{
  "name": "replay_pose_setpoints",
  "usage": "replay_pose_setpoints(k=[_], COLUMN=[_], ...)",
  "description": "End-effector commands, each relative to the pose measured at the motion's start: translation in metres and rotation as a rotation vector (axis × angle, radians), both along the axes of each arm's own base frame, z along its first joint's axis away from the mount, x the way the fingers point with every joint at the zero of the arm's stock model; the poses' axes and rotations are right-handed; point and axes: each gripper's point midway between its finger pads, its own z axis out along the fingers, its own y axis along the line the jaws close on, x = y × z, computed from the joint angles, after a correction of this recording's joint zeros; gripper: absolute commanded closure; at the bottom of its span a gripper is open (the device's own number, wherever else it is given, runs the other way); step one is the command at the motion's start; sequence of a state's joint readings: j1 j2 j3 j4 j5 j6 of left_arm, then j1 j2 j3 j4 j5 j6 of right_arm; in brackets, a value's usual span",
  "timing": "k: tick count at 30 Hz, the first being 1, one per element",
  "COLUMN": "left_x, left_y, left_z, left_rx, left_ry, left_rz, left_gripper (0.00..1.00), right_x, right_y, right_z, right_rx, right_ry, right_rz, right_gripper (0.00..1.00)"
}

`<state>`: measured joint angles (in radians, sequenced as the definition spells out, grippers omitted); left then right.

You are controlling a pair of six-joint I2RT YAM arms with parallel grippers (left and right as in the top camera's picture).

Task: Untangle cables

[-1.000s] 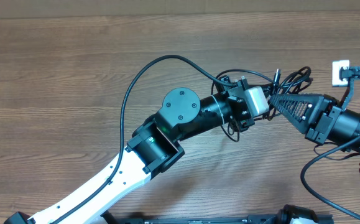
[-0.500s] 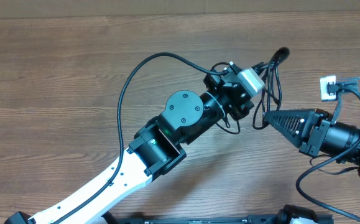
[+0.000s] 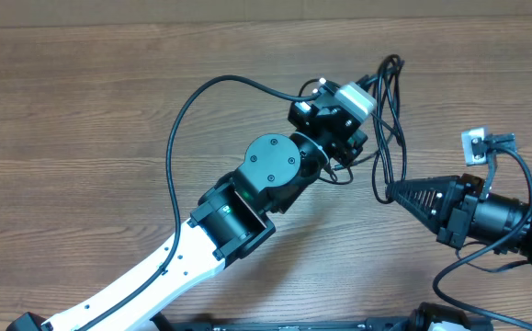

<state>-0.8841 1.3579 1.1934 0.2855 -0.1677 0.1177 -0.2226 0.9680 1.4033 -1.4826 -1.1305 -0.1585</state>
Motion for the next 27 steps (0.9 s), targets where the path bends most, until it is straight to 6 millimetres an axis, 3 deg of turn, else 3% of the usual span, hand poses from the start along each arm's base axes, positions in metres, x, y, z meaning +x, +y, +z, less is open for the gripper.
replay_pose_setpoints(k=[1, 19, 20, 21, 24, 27], left_x=[0.016, 0.036, 0.035, 0.033, 0.024, 0.007], left_y=[0.028, 0.052, 0.050, 0.046, 0.032, 0.012], left_z=[0.023, 0.022, 0.022, 0.022, 0.023, 0.023], left_rx=[-0.123, -0.182, -0.180, -0.176, -0.154, -0.067], left_ry=[0.020, 0.060, 0.059, 0.057, 0.047, -0.021], left_rz=[0.140, 0.209, 0.196, 0.174, 0.074, -0.061], left_gripper=[0.96, 0.96, 0.96, 0.96, 0.96, 0.96], right_x=[-0.001, 0.002, 0.003, 0.003, 0.005, 0.005], right_y=[-0.005, -0.020, -0.020, -0.020, -0.020, -0.020], right_z=[-0.008, -0.030, -0.030, -0.030, -0.029, -0.028], right_rx=[-0.063, -0.175, -0.176, -0.176, -0.177, -0.178], right_ry=[0.001, 0.077, 0.074, 0.070, 0.059, 0.058], right_rz=[-0.024, -0.105, -0.105, -0.105, -0.106, -0.106], right_gripper=[0.96, 0.96, 0.77, 0.50, 0.02, 0.00])
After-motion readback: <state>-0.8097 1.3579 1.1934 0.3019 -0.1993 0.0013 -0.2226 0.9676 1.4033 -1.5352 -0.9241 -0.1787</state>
